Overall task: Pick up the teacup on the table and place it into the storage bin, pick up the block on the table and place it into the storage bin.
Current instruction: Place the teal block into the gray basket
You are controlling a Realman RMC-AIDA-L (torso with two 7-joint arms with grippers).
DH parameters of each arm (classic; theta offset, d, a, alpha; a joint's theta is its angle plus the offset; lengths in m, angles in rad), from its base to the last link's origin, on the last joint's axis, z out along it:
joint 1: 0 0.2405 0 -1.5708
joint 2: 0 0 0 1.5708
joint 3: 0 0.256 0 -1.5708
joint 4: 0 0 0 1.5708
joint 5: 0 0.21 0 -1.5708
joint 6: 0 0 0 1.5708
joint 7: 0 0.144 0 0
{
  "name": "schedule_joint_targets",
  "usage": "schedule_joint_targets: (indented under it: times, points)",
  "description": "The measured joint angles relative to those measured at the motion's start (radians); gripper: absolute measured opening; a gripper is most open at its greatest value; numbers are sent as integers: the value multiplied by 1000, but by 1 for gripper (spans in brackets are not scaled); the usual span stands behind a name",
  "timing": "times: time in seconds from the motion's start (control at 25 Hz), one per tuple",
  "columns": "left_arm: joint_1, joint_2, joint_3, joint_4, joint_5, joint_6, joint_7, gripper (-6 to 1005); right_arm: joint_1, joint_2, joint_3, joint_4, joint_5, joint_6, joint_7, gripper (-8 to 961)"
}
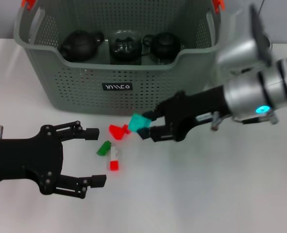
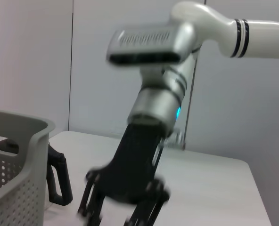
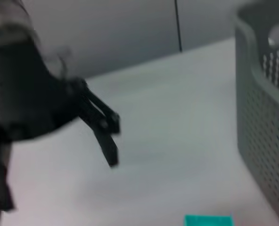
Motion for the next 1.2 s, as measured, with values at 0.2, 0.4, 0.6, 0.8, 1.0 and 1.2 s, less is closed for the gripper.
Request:
schedule_joint_targets:
  times: [0.2, 0.4, 0.6, 0.8, 1.0, 1.2]
  points:
    - [-1, 0, -8, 0, -1, 2, 0, 948, 16, 10, 190, -129, 24, -173, 20, 425]
    - [-1, 0, -10, 0, -1, 4, 2, 948, 88, 8, 284, -146, 51, -119, 38, 425]
    - [-1, 0, -9, 0, -1, 4, 3, 948, 183, 6, 287, -24, 40, 109, 48, 424]
    - [-1, 0, -9, 0, -3, 4, 2, 948, 291, -1, 291, 158, -39, 276, 50, 424]
    - [-1, 0, -11, 0, -7, 5, 2, 947, 333, 6, 285, 236, -100, 423, 67, 425]
    - [-1, 0, -11, 0, -5, 5, 1, 947, 324, 12, 280, 216, -97, 430, 63, 529]
